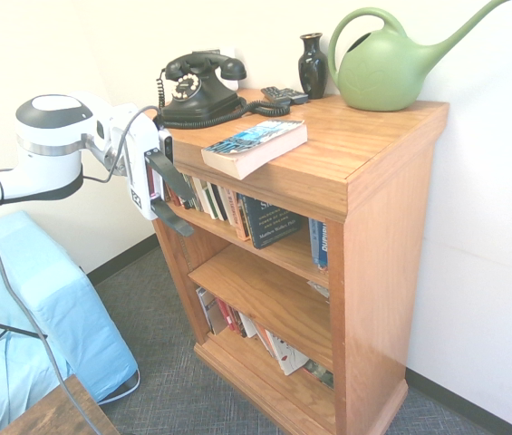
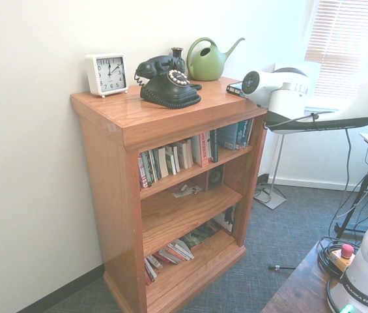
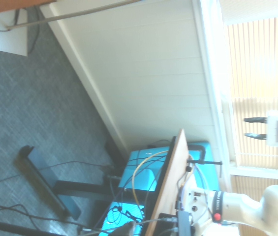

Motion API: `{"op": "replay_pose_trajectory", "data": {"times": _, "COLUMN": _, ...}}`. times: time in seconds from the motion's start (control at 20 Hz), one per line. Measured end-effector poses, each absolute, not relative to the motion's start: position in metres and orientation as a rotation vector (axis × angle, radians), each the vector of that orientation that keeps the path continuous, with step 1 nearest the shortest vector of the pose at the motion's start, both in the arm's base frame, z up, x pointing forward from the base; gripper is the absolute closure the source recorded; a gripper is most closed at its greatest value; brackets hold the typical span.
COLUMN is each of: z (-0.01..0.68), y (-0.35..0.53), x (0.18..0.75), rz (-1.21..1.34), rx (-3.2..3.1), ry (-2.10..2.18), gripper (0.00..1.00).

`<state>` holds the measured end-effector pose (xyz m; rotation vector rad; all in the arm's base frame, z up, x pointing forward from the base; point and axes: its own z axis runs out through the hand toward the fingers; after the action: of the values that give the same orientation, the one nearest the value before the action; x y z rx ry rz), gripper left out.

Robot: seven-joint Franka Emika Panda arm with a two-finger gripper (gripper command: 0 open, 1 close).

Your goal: Shelf the books

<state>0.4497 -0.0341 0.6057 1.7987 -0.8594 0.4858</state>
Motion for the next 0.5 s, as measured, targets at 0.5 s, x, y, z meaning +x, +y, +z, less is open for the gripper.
{"op": "replay_pose_trajectory", "data": {"times": 0.5, "z": 0.62, "y": -0.026, "x": 0.521, "rz": 0.476, "rx": 1.669, "ry": -0.858, "gripper": 0.0}}
